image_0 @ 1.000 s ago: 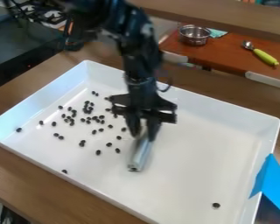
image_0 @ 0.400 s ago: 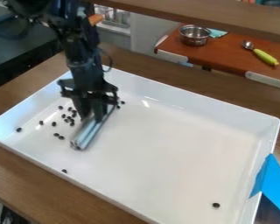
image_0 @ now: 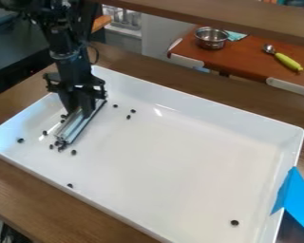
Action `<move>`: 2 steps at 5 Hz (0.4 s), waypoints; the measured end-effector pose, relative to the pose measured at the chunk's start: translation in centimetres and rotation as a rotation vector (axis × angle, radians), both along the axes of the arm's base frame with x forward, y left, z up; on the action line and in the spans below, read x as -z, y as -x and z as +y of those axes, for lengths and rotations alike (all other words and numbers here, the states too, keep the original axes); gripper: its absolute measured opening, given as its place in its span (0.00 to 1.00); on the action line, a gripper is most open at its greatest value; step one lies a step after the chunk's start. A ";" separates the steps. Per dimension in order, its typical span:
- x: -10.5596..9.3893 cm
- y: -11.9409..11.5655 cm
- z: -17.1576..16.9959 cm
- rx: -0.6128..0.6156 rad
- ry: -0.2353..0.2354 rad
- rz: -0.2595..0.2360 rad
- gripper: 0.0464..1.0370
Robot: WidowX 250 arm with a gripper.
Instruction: Sweep into pile
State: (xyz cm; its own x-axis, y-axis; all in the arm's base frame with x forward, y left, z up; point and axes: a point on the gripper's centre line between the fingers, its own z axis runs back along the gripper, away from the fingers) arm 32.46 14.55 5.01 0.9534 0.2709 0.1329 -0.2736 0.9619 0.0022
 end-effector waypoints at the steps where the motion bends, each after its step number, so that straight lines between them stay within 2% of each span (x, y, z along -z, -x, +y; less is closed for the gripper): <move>1: -0.9 1.0 1.9 -0.014 0.025 0.055 0.31; 2: -1.6 1.5 0.8 0.010 0.112 0.070 0.31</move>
State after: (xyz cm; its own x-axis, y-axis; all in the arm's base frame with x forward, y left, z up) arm 30.99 15.32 6.62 0.9620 0.2707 0.0351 -0.2669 0.9598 -0.0869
